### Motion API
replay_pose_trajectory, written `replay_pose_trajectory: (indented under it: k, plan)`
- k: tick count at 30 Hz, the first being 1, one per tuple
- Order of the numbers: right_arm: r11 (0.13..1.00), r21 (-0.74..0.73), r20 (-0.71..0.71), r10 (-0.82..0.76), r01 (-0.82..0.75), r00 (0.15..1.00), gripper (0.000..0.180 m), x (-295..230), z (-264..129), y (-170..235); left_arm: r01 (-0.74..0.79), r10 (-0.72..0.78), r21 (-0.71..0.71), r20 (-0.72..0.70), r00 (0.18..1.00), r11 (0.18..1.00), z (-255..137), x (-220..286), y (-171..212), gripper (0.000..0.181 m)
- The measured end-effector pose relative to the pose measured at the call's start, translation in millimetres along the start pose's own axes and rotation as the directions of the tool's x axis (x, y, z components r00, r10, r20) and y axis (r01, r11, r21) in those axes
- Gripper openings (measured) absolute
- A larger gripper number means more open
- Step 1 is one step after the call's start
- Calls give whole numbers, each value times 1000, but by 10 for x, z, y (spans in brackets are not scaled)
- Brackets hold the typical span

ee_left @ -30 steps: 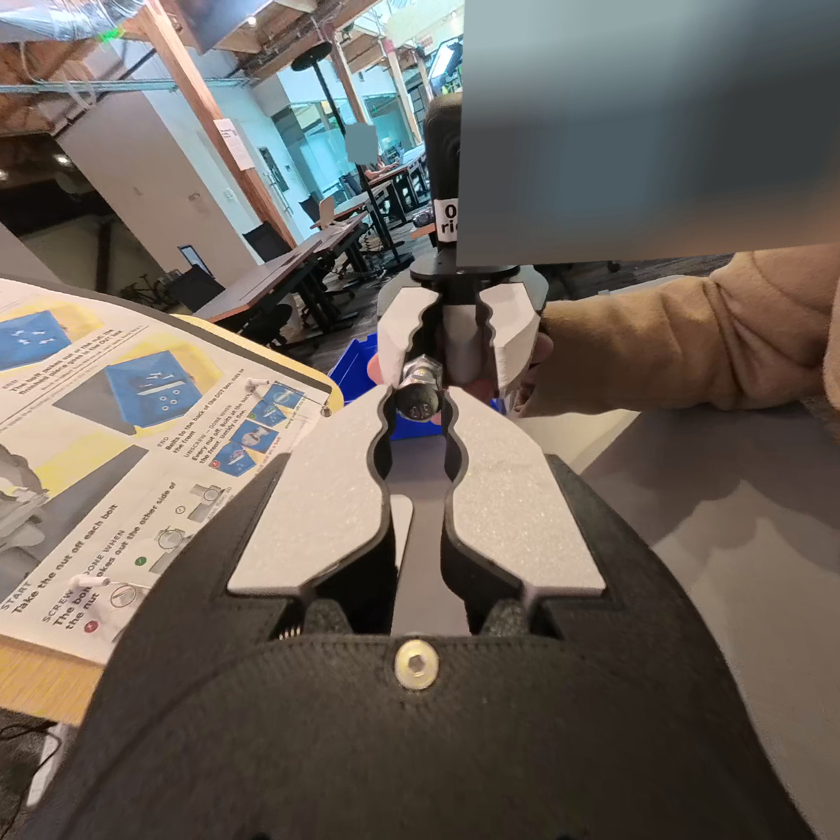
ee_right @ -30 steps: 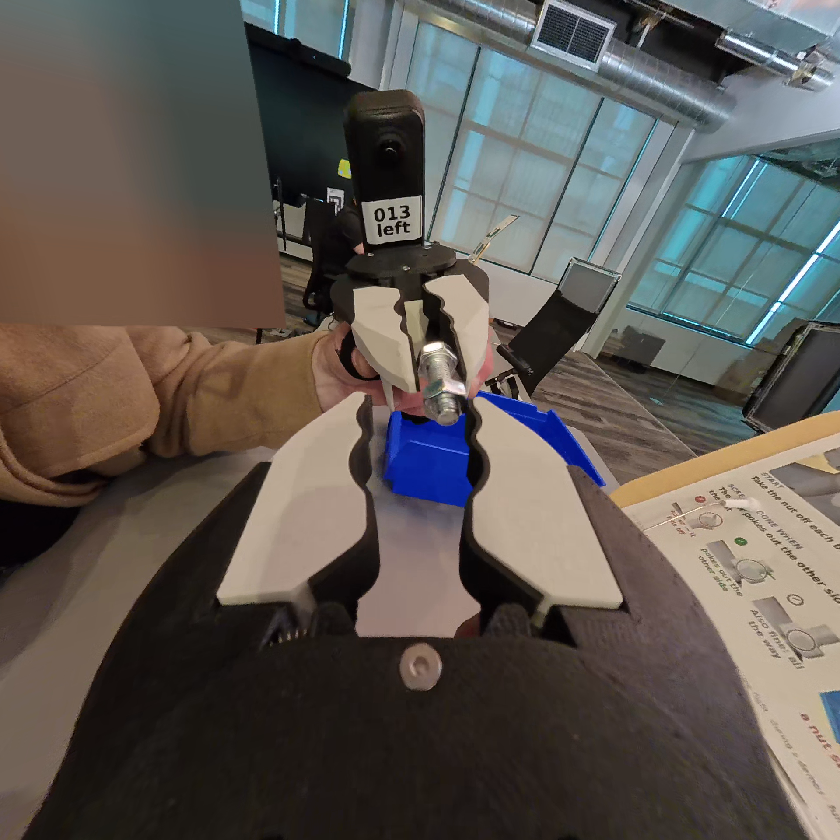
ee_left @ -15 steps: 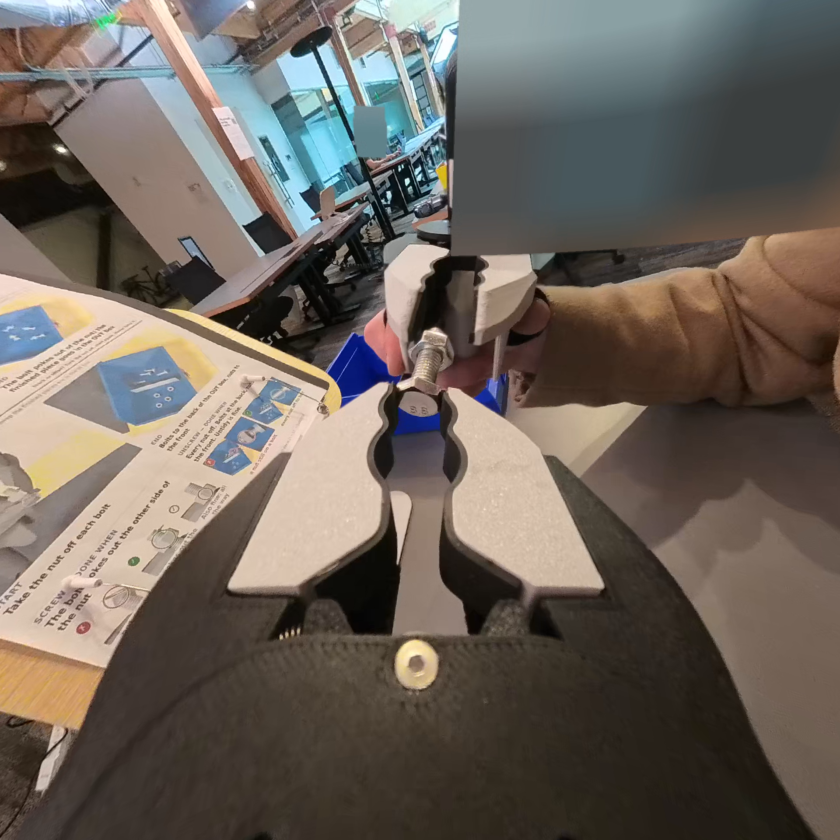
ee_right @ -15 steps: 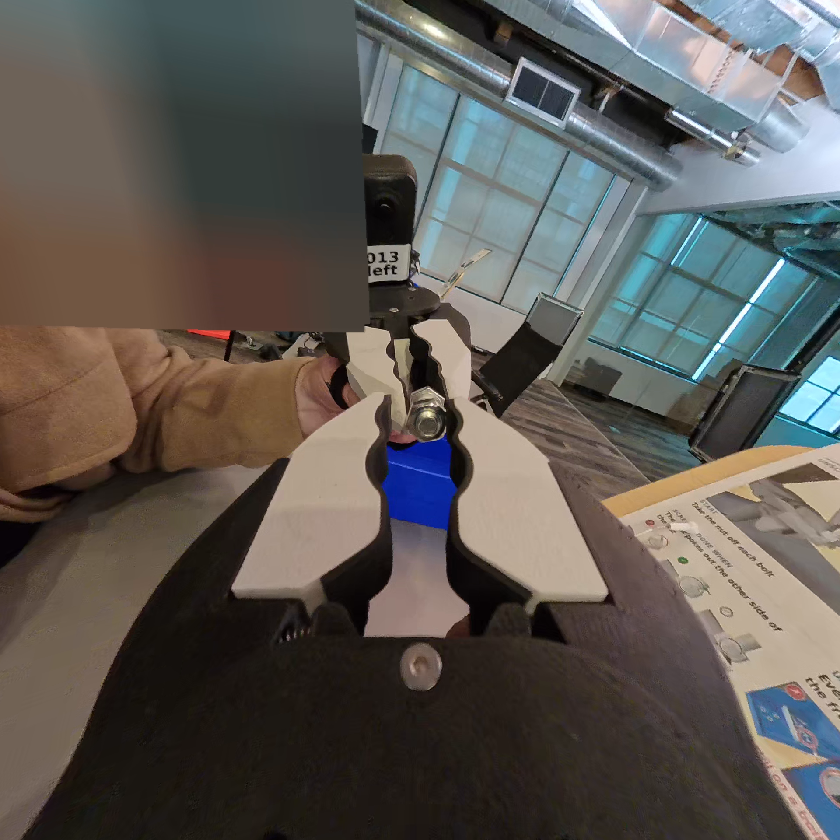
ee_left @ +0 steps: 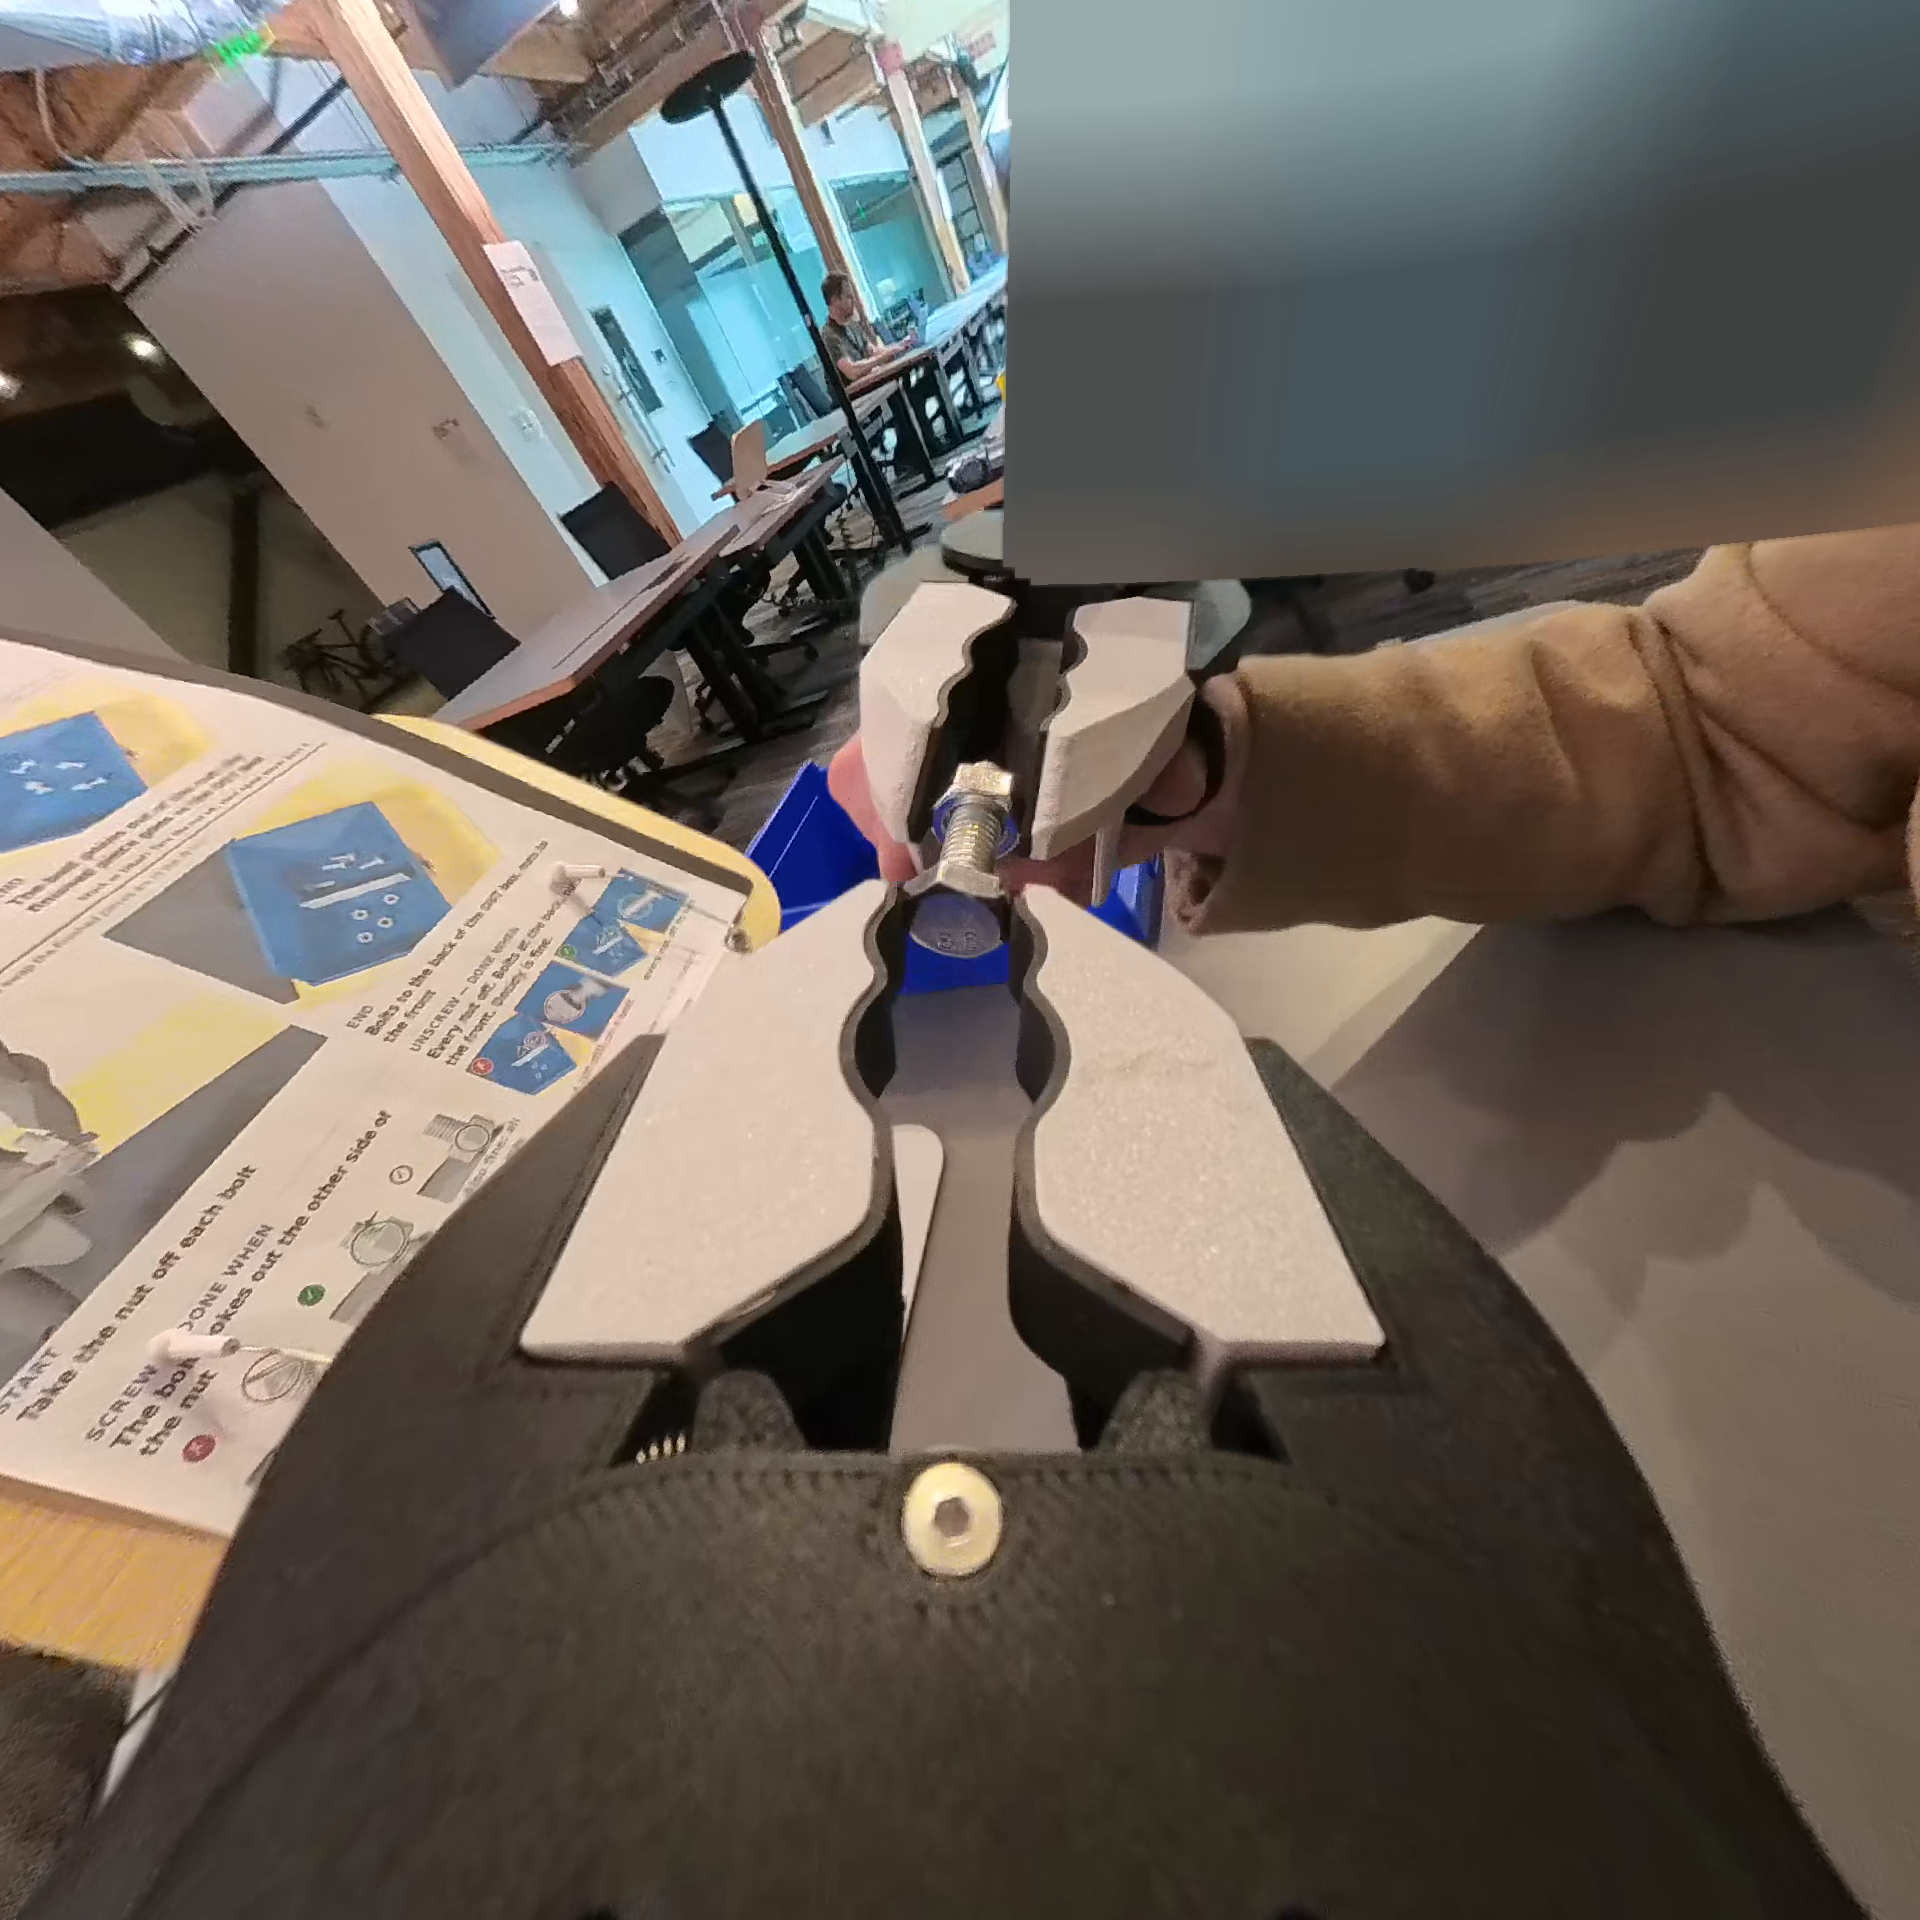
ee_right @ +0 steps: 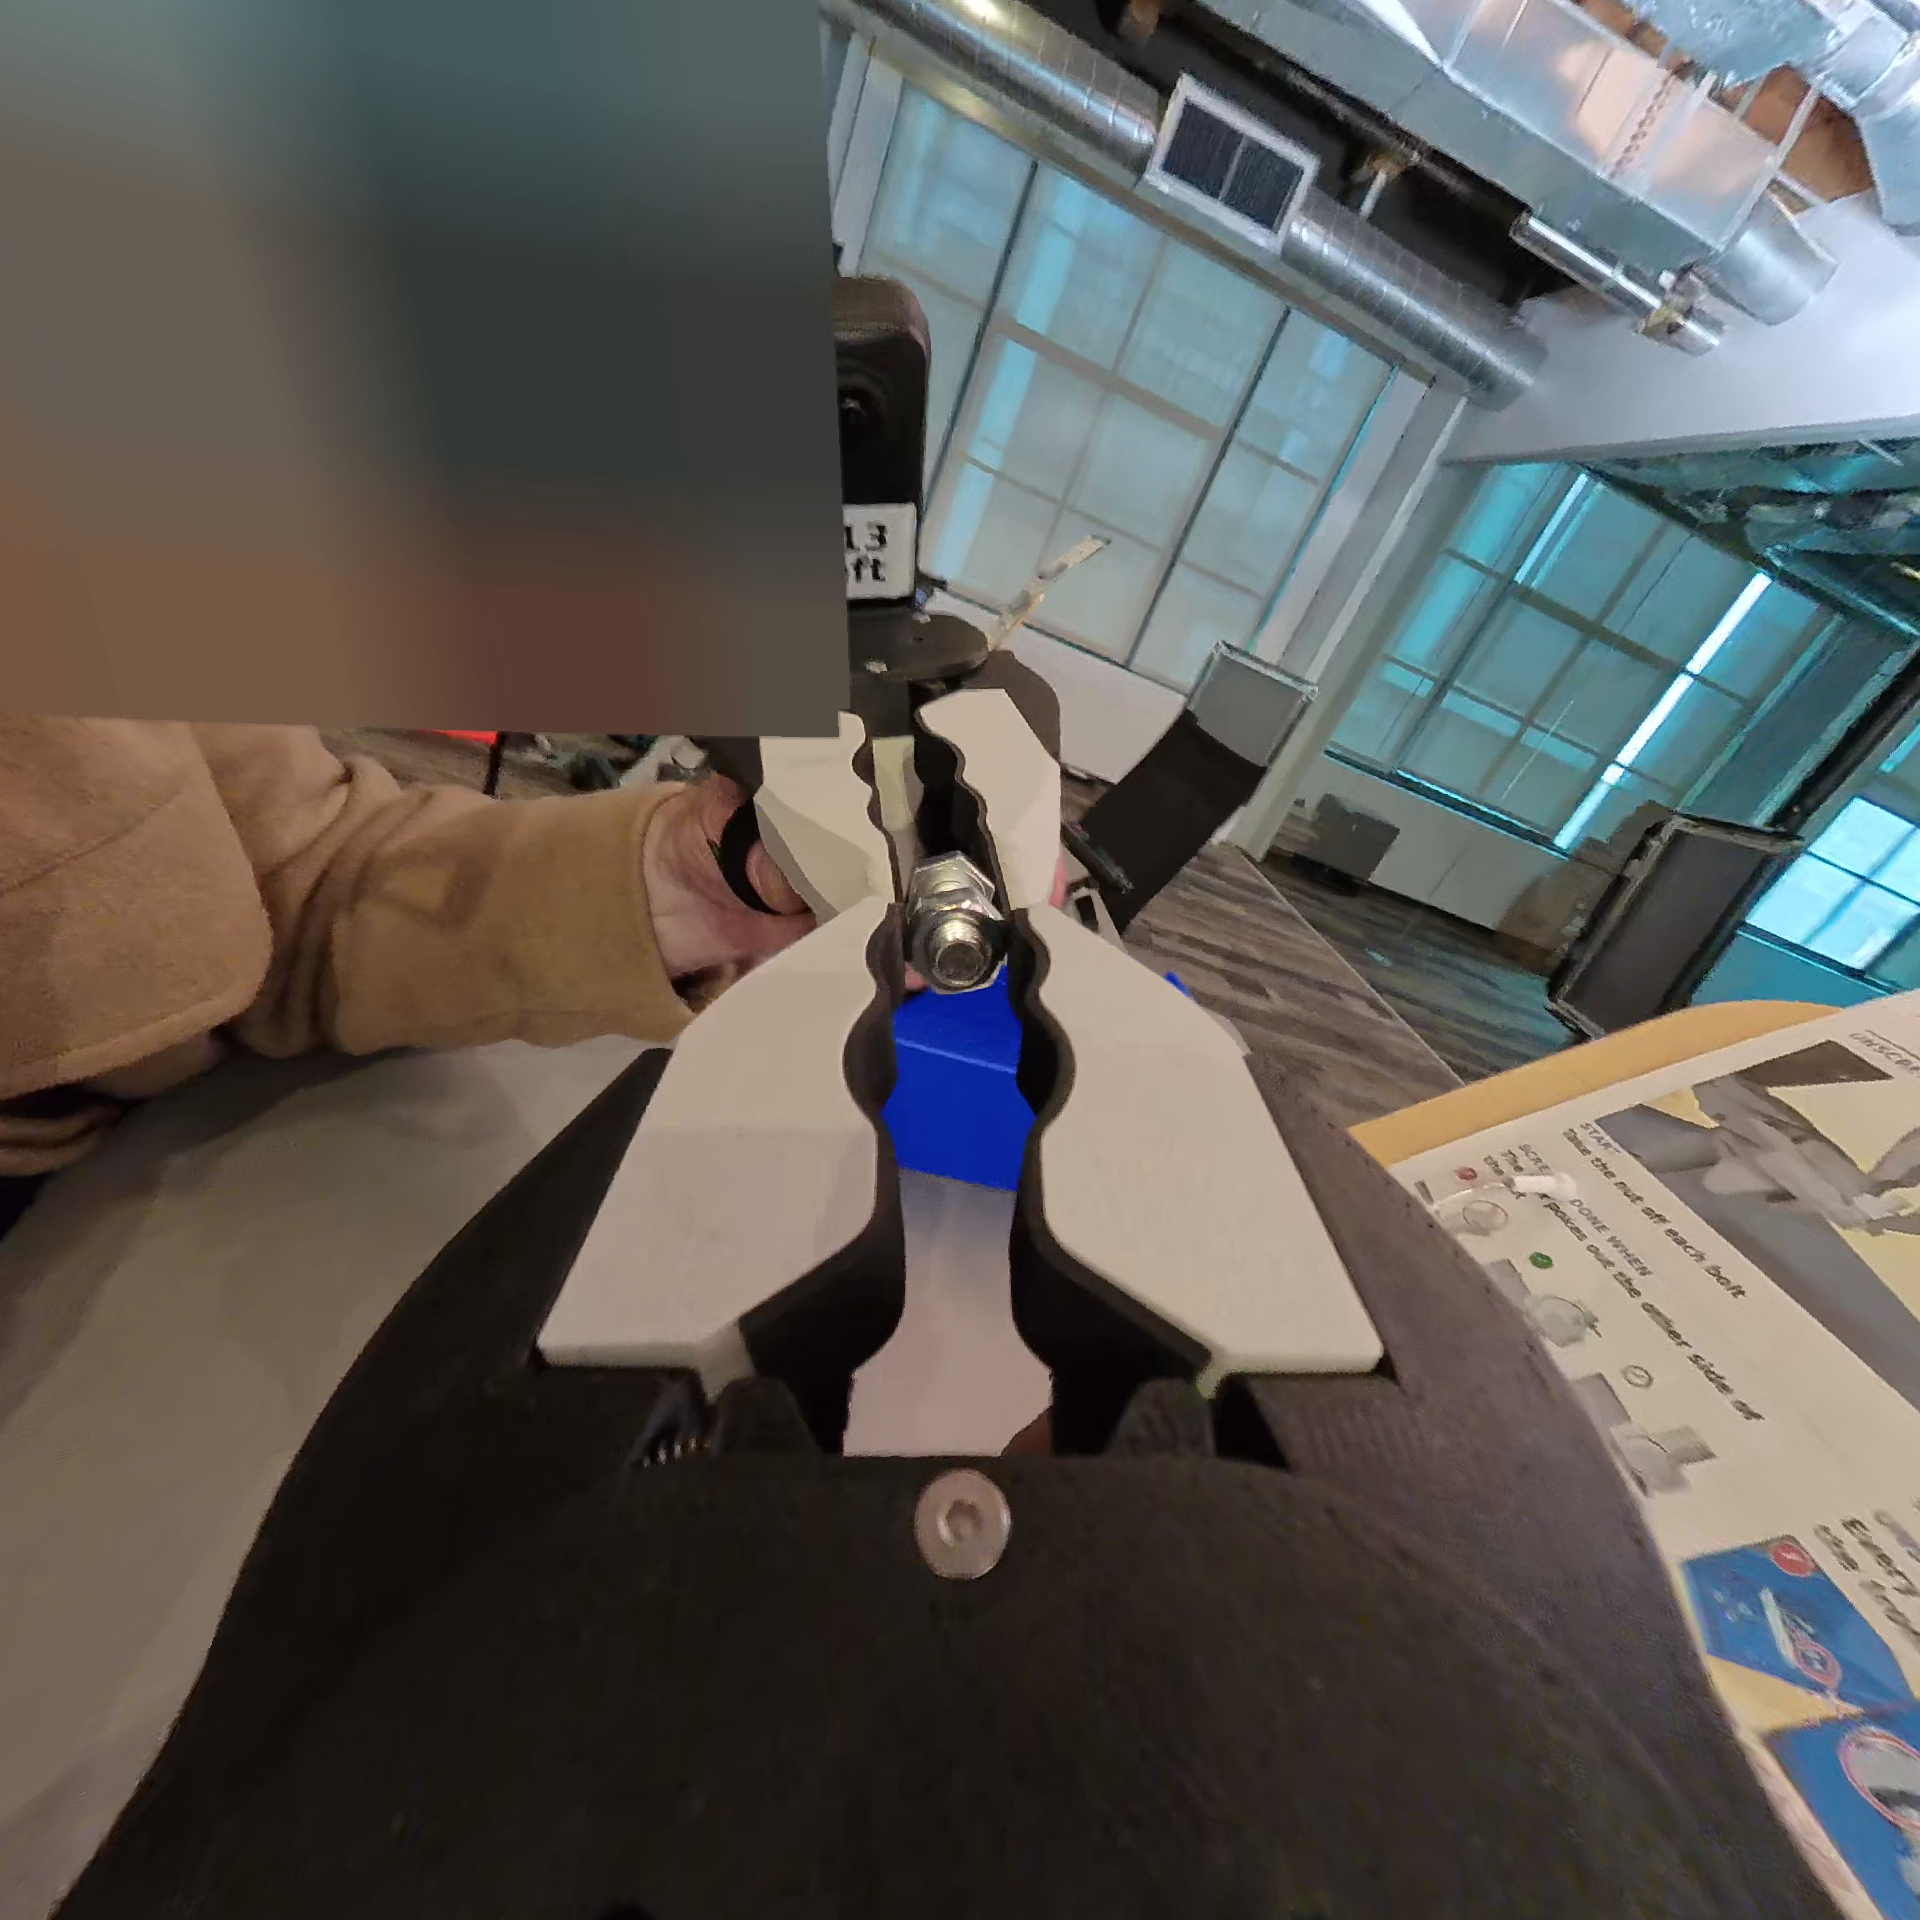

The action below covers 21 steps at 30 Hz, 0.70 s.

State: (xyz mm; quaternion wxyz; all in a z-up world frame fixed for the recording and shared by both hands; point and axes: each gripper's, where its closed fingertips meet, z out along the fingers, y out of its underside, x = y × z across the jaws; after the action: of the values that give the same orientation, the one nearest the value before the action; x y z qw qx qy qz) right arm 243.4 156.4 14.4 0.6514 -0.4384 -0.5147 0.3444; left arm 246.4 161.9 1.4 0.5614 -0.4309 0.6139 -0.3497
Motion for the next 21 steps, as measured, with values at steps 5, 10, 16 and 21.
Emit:
replay_pose_trajectory:
  k: [5, 10, 16, 21]
  plan:
    - [992, 111, 43, 64, -68, 997, 19, -23, 3, -57, 51, -47, 119, -36, 998, 992, -38, 6, -135, 29]
    - [917, 277, 148, 255, -288, 955, 19, 35, -48, -154, 4, -2, 211, -9, 1000, 977, -93, -2, -236, 30]
    - [828, 319, 273, 386, -461, 881, 19, 30, -10, -77, -139, 130, 185, 61, 990, 973, -71, 48, -251, 23]
    - [818, 312, 302, 398, -484, 867, 19, -13, 29, -39, -171, 163, 130, 68, 984, 977, -58, 32, -172, 22]
